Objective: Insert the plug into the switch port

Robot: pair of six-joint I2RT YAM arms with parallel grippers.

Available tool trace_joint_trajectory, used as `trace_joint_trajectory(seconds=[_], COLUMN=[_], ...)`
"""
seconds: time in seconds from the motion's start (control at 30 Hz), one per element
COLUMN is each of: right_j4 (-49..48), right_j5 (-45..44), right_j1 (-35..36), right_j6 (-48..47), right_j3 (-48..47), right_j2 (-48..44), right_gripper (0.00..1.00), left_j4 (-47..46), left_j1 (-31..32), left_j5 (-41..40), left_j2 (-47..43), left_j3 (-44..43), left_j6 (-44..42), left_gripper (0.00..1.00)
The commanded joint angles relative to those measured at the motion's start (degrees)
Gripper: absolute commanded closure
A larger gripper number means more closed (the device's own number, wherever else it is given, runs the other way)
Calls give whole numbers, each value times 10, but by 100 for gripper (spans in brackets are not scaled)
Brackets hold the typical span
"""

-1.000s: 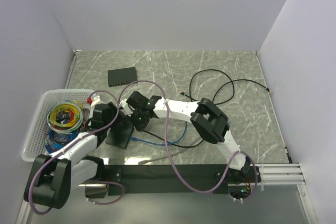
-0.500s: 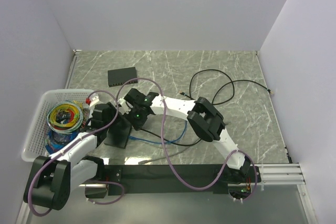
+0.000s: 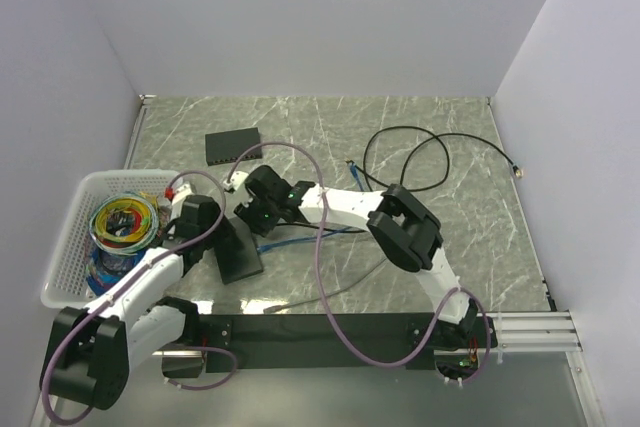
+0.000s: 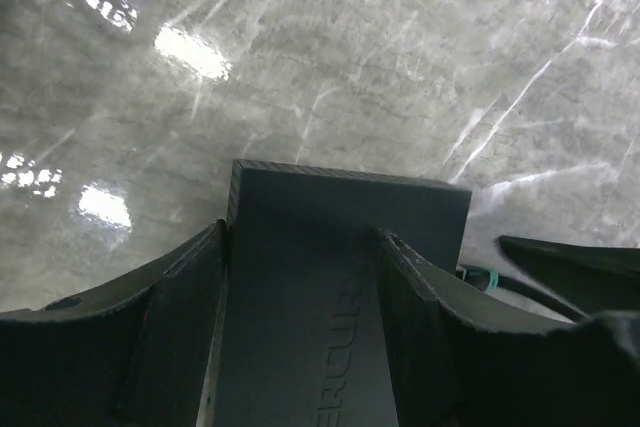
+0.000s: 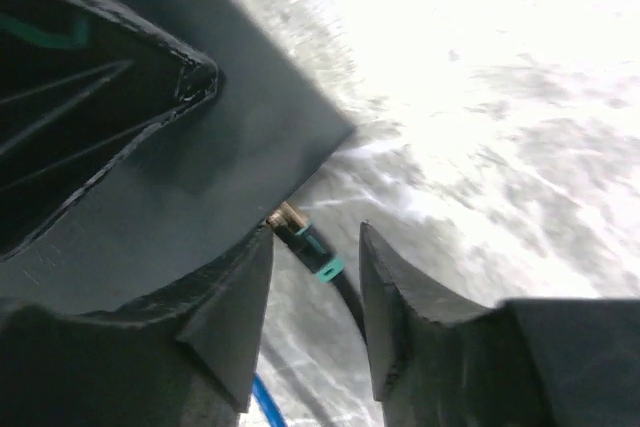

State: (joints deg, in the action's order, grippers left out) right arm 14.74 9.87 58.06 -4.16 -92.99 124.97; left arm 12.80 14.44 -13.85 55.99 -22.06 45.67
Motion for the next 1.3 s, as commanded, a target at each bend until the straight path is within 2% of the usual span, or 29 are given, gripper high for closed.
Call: trace_joint_trajectory(seconds=[0.0,0.13,0.27,0.5,0.63,0.77,0.83,0.97,1.1,1.27], right_j4=[-176,-194,-194,-168,-177,-120,-97,-35,-9,-2], right_j5=[9,6,-6,-52,-38,-70,-74,-86,-136,-179], right_j1=[8,8,8,8,21,58,72,127,208,231], right_j6=[11,22,26,70,104,112,122,142,145,155], right_j3=[34,107,139,172,273,339,365,384,387,371], right_j2=[-91,-137,-164,-223,-311,-398,-413,-424,-391,-323], right_gripper=[48,39,33,33,33,34,34,34,34,35], left_j4=[-14,-34,-48,-80,-87,-68,-59,-34,-9,48], left_j1=[17,13,10,10,10,9,9,9,9,9], left_j5=[53,47,46,64,76,60,55,51,66,56], left_j2=[14,54,86,101,73,34,17,-9,-45,-115], left_j3=[-56,-75,-88,-94,-103,-113,-122,-134,-144,-168], left_j6=[31,25,17,4,-7,-16,-16,-10,-1,3], left_gripper=[36,36,37,38,38,37,37,37,37,36])
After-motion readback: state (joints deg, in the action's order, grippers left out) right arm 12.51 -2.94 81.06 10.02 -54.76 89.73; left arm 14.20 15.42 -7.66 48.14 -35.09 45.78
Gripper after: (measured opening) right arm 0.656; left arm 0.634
